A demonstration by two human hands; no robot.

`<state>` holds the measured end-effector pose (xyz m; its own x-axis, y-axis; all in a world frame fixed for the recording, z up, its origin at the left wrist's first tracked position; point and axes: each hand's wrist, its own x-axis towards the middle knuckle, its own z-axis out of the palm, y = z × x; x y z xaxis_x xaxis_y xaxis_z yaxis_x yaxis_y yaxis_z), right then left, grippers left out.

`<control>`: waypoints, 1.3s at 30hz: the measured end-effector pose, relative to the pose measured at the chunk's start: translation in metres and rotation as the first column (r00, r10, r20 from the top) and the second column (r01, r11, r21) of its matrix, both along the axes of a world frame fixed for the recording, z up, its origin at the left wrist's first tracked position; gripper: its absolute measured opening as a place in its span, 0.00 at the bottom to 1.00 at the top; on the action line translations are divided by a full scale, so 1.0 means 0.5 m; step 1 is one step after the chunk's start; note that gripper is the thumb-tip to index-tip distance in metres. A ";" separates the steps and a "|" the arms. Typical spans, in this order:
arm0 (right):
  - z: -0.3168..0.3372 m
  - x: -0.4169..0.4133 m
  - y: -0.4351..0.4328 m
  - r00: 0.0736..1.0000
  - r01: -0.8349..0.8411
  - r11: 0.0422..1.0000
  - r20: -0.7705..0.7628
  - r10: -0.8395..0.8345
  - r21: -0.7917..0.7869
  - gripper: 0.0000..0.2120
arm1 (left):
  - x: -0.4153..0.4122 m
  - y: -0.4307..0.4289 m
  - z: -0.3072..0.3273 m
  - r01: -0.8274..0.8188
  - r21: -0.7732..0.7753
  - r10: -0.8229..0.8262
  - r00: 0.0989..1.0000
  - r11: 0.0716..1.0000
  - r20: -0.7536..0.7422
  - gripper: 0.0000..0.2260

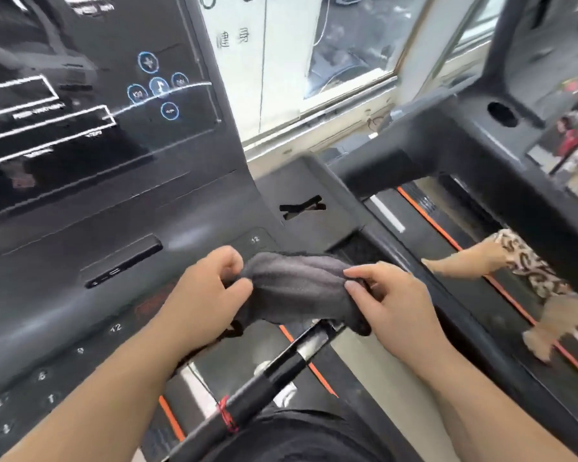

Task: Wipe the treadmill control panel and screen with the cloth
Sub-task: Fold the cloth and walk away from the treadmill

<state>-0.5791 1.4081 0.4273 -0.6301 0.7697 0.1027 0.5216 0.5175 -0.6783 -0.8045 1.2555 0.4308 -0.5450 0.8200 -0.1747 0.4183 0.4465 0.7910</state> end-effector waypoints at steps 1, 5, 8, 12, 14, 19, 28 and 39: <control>0.010 0.024 -0.022 0.998 0.062 0.998 -0.010 -0.062 -0.023 0.08 | 0.008 0.004 -0.001 0.041 -0.001 -0.040 0.996 0.999 0.073 0.07; 0.042 0.129 -0.099 0.933 0.328 0.927 -0.093 -0.348 -0.179 0.09 | 0.067 0.039 -0.018 0.156 0.046 -0.163 0.939 0.987 0.304 0.08; 0.048 0.225 -0.144 0.844 0.493 0.843 -0.118 -0.523 -0.215 0.10 | 0.136 0.065 -0.020 0.305 0.020 -0.282 0.850 0.952 0.444 0.14; 0.010 0.368 -0.198 0.649 0.681 0.665 -0.167 -0.742 -0.308 0.13 | 0.242 0.089 -0.039 0.565 -0.048 -0.432 0.681 0.824 0.592 0.20; -0.006 0.439 -0.228 0.550 0.737 0.586 -0.206 -0.810 -0.336 0.13 | 0.307 0.103 -0.059 0.562 -0.089 -0.404 0.686 0.822 0.605 0.21; -0.052 0.646 -0.322 0.286 0.837 0.344 -0.196 -0.938 -0.425 0.11 | 0.518 0.134 -0.131 0.426 -0.232 -0.126 0.661 0.875 0.740 0.12; -0.102 1.023 -0.547 -0.106 0.807 0.009 -0.159 -0.982 -0.591 0.14 | 0.997 0.120 -0.152 0.716 -0.339 -0.247 0.579 0.610 0.777 0.15; -0.044 1.287 -0.875 -0.620 0.723 -0.437 -0.223 -0.752 -0.535 0.17 | 1.484 -0.008 -0.087 0.985 -0.125 -0.935 0.152 0.117 0.321 0.28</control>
<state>0.0641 0.9705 0.4055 0.9784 0.0869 -0.1877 -0.1562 -0.2846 -0.9458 -0.0624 1.2513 0.3872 0.7113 0.5465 -0.4420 0.5664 -0.0733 0.8208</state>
